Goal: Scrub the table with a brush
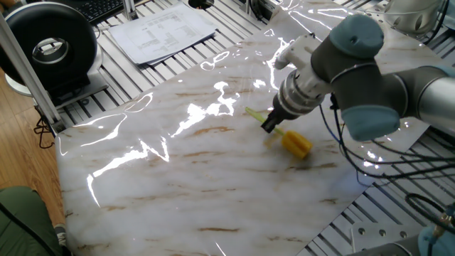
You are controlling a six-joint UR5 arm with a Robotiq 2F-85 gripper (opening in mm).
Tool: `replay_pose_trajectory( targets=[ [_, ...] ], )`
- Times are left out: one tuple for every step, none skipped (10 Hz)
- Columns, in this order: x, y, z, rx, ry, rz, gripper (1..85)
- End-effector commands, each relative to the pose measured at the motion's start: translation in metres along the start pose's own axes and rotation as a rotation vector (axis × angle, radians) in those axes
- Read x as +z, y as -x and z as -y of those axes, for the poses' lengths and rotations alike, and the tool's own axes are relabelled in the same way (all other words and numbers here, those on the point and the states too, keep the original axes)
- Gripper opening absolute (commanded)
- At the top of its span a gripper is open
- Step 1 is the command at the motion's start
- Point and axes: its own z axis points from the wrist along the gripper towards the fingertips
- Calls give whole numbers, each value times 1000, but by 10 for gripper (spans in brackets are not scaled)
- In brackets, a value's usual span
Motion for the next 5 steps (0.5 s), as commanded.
replay_pose_trajectory(
  targets=[
    [-1, 4, -26, 72, 7, 12, 10],
    [-2, 6, -34, 90, 8, 14, 10],
    [-3, 8, -42, 107, 8, 14, 10],
    [-6, 11, -49, 120, 3, 12, 10],
    [-7, 13, -54, 129, 0, 9, 10]
  ],
)
